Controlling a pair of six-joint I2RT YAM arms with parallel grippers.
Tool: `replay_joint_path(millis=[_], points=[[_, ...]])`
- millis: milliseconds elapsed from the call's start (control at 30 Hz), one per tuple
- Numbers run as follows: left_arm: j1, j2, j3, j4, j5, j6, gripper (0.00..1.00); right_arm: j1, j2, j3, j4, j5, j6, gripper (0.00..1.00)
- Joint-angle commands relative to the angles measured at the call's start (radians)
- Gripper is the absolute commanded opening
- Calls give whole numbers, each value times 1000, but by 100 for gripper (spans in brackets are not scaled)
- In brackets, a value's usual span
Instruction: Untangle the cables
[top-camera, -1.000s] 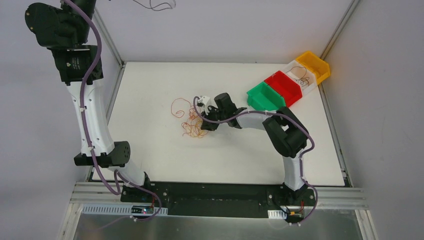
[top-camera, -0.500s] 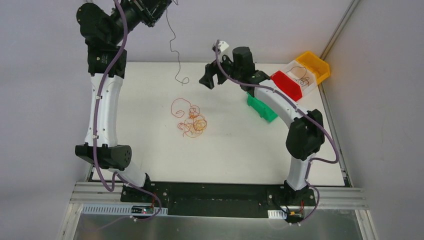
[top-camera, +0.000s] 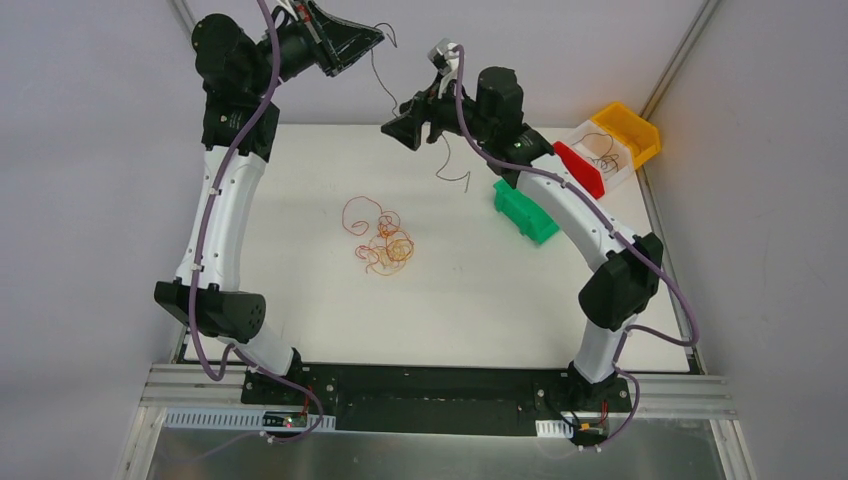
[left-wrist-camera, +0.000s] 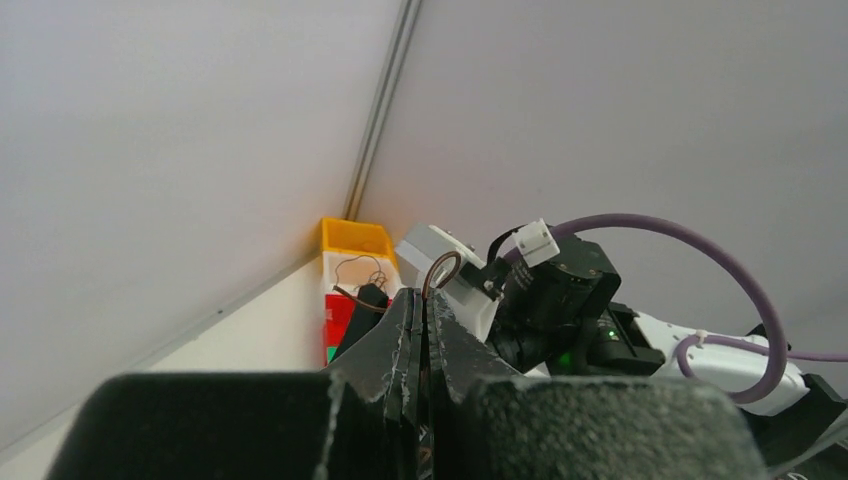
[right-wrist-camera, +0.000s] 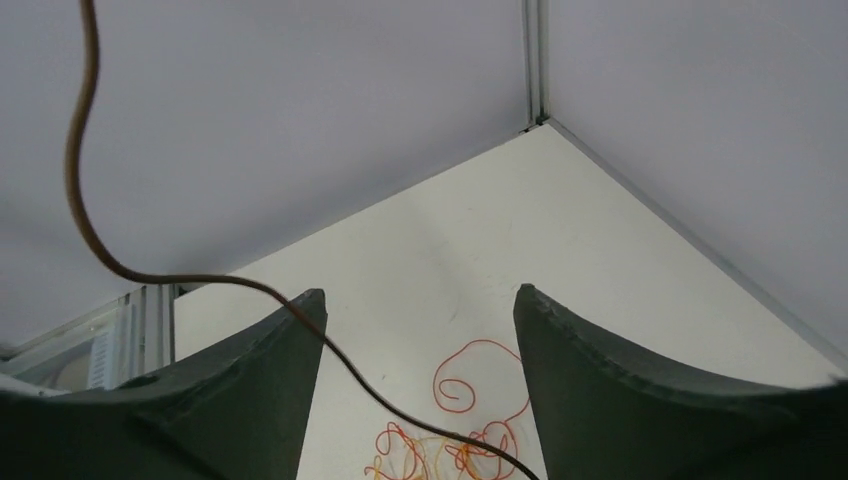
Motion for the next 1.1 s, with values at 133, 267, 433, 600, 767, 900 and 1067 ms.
replay_joint_path(millis=[133, 267, 433, 600, 767, 900, 1067], points=[[1, -9, 31, -56, -158, 21, 0, 35, -39, -39, 94, -108, -27, 9], [61, 6, 27, -287, -423, 135, 0, 36, -121, -122, 107, -104, -36, 0], [90, 30, -152, -476, -463, 262, 0, 36, -192, -119, 157, -12, -3, 0], [48, 38, -424, -476, -158, 256, 0, -6, -149, 15, 187, 179, 67, 0], [-119, 12, -560, -249, 112, 184, 0, -43, -89, 104, 202, 325, 129, 0], [-191, 21, -620, 8, 97, 16, 0, -88, -86, 117, 203, 339, 200, 0], [-121, 51, -614, 21, 25, -69, 62, -205, -148, 37, 182, 314, 245, 0]])
